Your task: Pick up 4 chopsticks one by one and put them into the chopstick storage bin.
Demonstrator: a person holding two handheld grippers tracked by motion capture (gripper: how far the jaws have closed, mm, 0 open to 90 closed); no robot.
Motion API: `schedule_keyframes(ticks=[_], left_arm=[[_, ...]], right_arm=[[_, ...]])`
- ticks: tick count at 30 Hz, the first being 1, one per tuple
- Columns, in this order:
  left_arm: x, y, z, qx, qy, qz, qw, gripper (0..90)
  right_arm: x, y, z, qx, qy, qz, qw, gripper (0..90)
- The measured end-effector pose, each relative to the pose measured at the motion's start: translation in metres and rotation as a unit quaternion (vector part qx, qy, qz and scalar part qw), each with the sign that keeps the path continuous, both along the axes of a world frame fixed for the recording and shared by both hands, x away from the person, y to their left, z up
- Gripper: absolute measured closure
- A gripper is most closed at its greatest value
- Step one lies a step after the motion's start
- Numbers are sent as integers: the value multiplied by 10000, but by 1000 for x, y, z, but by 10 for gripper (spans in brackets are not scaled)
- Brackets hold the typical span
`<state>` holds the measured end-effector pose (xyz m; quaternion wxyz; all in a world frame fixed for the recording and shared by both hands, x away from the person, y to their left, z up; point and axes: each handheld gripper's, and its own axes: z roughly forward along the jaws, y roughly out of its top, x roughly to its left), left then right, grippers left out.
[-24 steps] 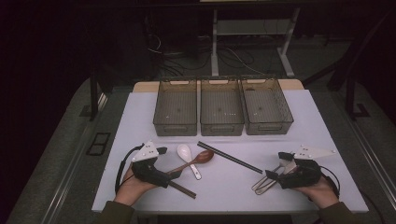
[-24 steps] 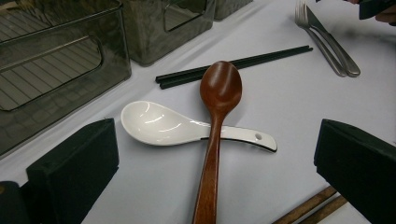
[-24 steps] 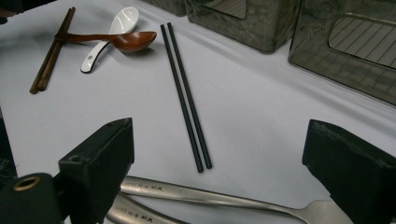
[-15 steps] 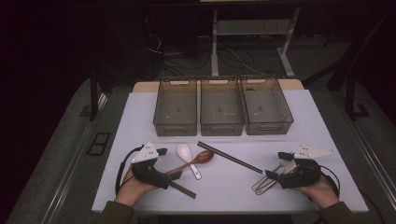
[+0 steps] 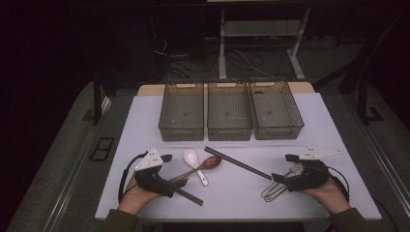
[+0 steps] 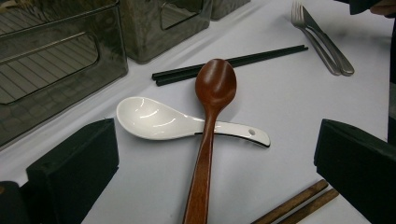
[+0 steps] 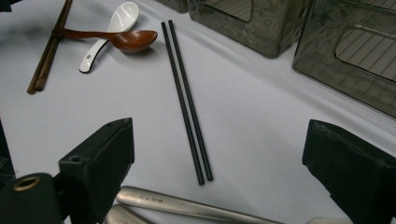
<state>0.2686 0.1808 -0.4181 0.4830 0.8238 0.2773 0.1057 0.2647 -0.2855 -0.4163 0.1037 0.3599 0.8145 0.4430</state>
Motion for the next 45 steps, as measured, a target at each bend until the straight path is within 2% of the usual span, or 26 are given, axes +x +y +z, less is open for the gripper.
schedule_keyframes(ticks=[12,31,39,45], left_arm=[[0,-1,0,-62,4,18,10000,0],[1,0,-1,-48,-6,-1,10000,0],[1,0,-2,-35,2,-6,10000,0],[1,-1,-2,-4,21,-32,10000,0]], right_arm=[[13,8,4,-84,74,68,9999,87],[37,33,12,-224,256,322,9989,87],[46,45,16,-362,378,485,9975,87],[53,54,17,-568,464,585,9956,87]])
